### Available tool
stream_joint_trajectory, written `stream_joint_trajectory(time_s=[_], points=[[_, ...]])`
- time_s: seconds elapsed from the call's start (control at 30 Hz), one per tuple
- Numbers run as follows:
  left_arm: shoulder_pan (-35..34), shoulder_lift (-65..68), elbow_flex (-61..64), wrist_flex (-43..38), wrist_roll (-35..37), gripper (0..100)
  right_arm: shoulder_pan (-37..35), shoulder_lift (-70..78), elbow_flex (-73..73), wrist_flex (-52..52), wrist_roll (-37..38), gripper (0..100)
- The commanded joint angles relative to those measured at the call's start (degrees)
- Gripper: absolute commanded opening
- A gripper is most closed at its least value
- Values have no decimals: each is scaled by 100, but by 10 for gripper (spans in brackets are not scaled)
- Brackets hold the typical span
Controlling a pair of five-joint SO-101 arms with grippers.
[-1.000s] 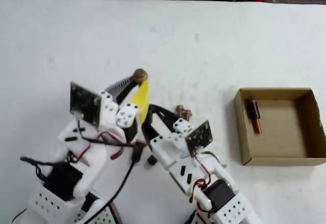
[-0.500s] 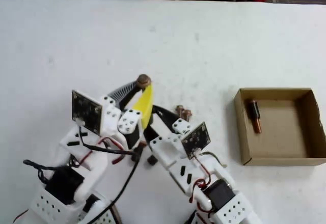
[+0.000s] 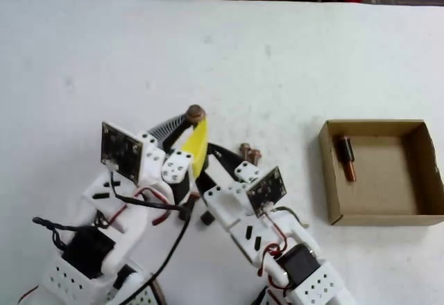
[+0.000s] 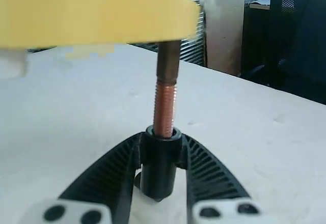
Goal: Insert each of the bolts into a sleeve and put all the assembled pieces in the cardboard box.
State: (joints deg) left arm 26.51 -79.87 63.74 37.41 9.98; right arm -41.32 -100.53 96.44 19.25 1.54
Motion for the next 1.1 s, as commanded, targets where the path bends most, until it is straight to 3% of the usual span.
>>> stream_joint_trajectory(time_s=[0.0, 0.6, 0.87, 1.07], points=[[92, -127, 211, -35, 53, 20, -40, -84, 53, -57, 79, 16], [101, -136, 967, -9, 70, 24, 40, -84, 53, -40, 79, 16], [57, -136, 967, -9, 79, 273, 40, -84, 53, -22, 79, 16], [48, -136, 941, -44, 53, 290, 40, -84, 53, -22, 79, 16]])
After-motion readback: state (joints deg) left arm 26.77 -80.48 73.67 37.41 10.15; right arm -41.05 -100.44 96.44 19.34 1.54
